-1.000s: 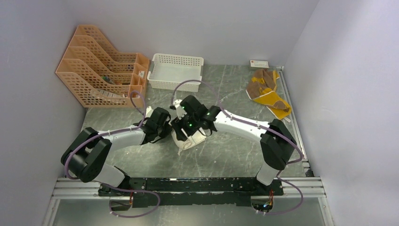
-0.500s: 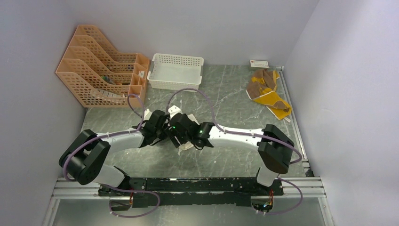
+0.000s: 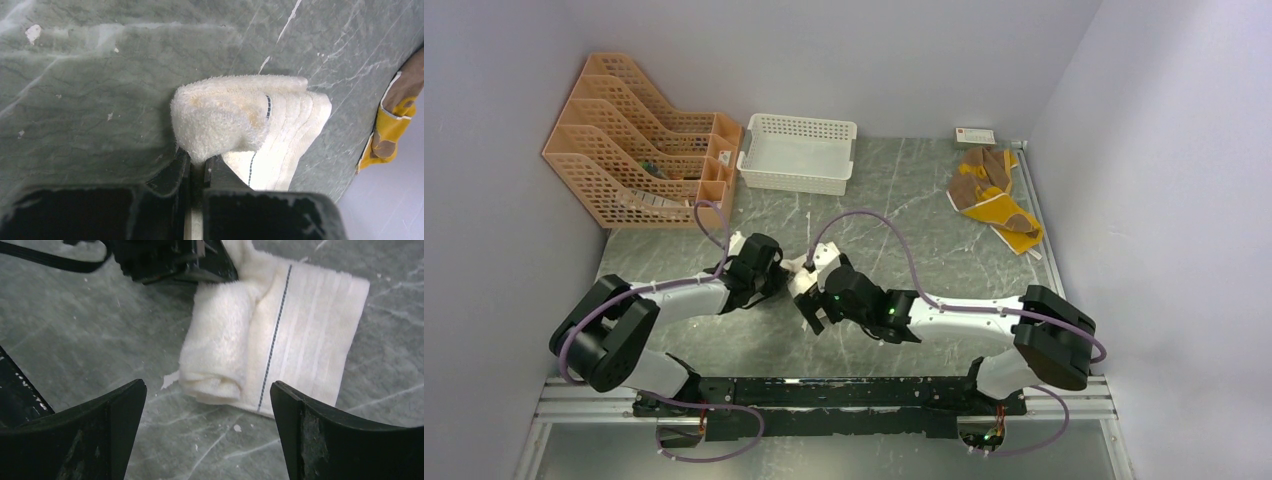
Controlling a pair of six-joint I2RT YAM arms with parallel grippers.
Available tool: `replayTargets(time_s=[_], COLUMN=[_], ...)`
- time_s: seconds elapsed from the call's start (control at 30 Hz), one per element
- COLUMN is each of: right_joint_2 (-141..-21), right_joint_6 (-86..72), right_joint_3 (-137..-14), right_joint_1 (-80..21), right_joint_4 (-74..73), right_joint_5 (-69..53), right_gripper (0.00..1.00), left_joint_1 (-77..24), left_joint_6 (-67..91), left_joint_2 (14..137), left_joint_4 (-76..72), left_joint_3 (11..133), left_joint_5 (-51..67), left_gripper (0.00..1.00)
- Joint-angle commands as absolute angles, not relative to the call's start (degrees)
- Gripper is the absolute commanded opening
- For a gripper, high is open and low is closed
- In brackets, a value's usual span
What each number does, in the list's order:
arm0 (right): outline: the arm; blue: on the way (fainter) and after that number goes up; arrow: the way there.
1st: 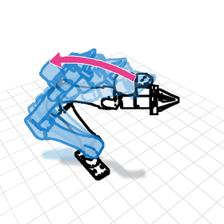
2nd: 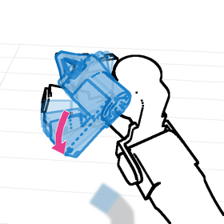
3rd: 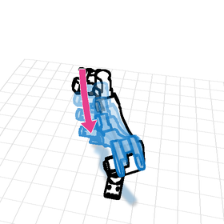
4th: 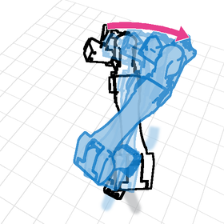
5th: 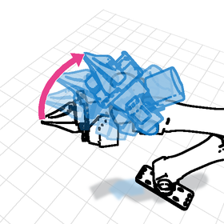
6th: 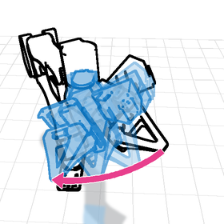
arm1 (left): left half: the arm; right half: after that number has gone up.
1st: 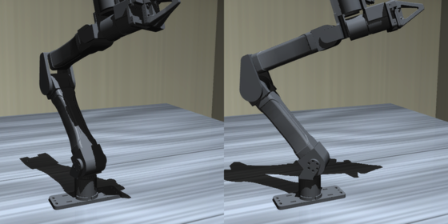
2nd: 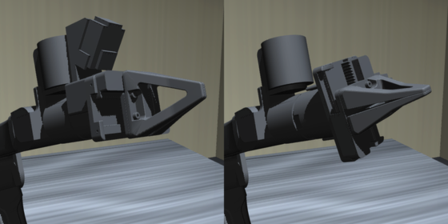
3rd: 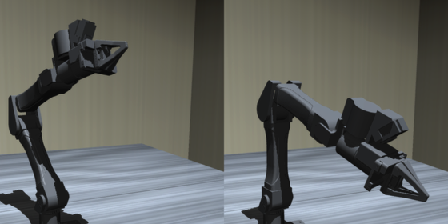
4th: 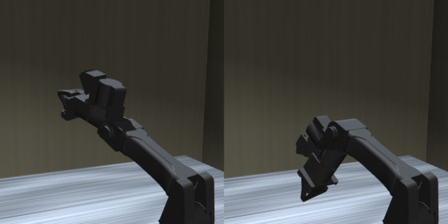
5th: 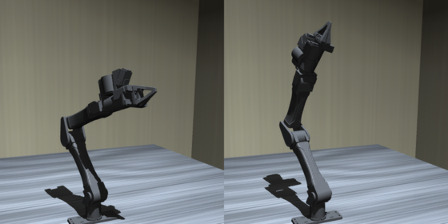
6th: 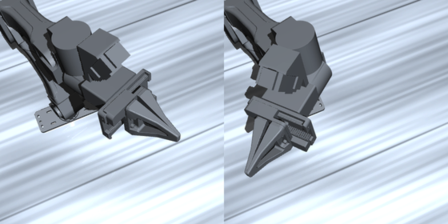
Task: Roll the towels
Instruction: Roll the towel at the center of the board.
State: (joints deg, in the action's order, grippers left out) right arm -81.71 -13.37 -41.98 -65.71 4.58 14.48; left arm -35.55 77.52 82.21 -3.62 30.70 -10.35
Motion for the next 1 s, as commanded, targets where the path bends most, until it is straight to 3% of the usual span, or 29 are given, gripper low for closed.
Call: replayTargets(time_s=[0.0,0.4,0.83,0.97], right_joint_2=[-82.3,-92.0,-98.3,-100.4], right_joint_6=[-10.2,-12.1,-17.5,-18.9], right_joint_3=[-43.4,-46.1,-48.1,-48.8], right_joint_1=[-66.1,-66.1,-67.1,-67.2], right_joint_4=[10.2,11.2,9.2,8.3], right_joint_5=[13.5,8.9,16.2,18.7], right_gripper=[0.96,0.89,0.56,0.53], left_joint_1=[-35.9,-35.5,-33.8,-33.3], left_joint_6=[74.8,75.0,74.1,74.1], left_joint_2=[85.8,85.5,86.0,85.8], left_joint_4=[3.7,3.7,3.9,4.2], left_joint_3=[29.8,29.5,29.9,29.8], left_joint_5=[-6.1,-4.9,-2.8,-2.3], left_gripper=[0.07,0.07,0.07,0.07])
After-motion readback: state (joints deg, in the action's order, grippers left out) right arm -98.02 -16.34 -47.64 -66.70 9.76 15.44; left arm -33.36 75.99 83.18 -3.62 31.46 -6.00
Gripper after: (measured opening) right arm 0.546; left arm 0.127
